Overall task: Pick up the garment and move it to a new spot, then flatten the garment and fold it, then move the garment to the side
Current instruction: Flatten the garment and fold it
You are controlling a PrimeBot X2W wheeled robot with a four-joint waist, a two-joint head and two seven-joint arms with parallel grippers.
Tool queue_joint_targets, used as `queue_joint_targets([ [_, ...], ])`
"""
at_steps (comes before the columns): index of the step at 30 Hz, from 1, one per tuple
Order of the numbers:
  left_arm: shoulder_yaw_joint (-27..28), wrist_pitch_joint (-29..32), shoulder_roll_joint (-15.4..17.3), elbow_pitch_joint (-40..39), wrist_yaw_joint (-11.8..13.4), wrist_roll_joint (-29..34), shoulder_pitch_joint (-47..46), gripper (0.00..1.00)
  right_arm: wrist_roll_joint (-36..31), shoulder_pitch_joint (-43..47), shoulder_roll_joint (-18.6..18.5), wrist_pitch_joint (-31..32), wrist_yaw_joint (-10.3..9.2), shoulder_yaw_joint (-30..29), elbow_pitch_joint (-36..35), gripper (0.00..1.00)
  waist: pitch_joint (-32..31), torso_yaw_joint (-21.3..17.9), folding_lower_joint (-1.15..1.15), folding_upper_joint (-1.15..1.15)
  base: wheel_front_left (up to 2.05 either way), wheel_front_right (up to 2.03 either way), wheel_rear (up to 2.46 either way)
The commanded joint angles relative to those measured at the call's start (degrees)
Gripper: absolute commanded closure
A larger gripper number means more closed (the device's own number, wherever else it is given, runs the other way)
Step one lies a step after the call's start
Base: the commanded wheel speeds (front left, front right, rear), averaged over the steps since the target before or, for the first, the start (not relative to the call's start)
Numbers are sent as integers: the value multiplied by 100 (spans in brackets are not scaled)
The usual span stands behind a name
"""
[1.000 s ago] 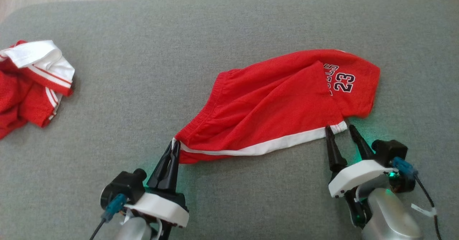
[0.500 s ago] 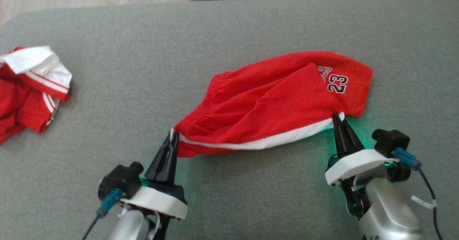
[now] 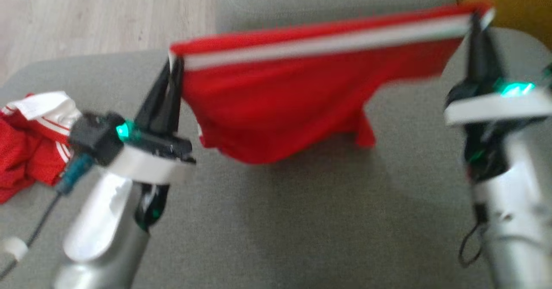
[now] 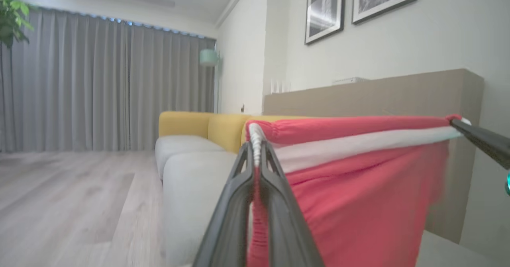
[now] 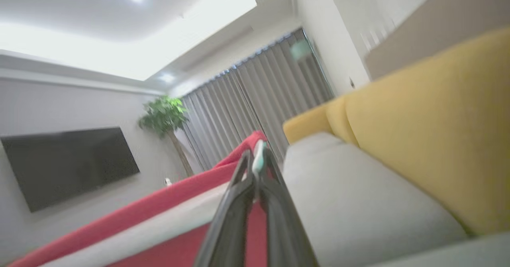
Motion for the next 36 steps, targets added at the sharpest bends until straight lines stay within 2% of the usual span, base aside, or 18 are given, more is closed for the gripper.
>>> queue_joint_targets([
  [1, 156, -56, 340, -259, 11, -110, -562, 100, 175, -479, -156, 162, -4, -102, -492, 100, -207, 33, 0, 0, 0, 0, 0],
  [4, 59, 205, 656, -509, 11, -328, -1210, 100, 328, -910, -356, 767, -4, -484, -1193, 100, -354, 114, 0, 0, 0, 0, 0],
  [8, 61, 726, 795, -697, 11, -541, -1704, 100, 209, -1234, -404, 1391, -4, -850, -1680, 100, -362, 202, 0, 0, 0, 0, 0],
  [11, 11, 1207, 841, -687, 11, -708, -2019, 100, -16, -1481, -313, 1875, -4, -1104, -1758, 100, -140, 258, 0, 0, 0, 0, 0],
  [16, 14, 1341, 756, -426, 78, -756, -2280, 100, -257, -1843, -182, 2070, -4, -1205, -1492, 100, 299, 274, 0, 0, 0, 0, 0],
  [19, -10, 1163, 667, -91, 126, -604, -2610, 100, -525, -2293, -166, 1902, -4, -1154, -1099, 100, 682, 252, 0, 0, 0, 0, 0],
  [23, 44, 426, 509, 320, 342, -152, -3346, 100, -824, -3154, -171, 1310, -4, -1091, -532, 100, 1160, 218, 0, 0, 0, 0, 0],
  [28, 138, -15, 182, 714, 394, 81, -3842, 100, -869, -3825, -254, 634, -4, -928, 53, 100, 1328, 183, 0, 0, 0, 0, 0],
  [32, 187, -51, 41, 977, 253, 85, -3332, 100, -705, -3488, -359, 465, -4, -603, 379, 100, 1270, 65, 0, 0, 0, 0, 0],
  [36, 555, -53, -261, 922, 189, 78, -2138, 100, -429, -2451, -513, 365, -4, -244, 443, 100, 1192, -40, 0, 0, 0, 0, 0],
])
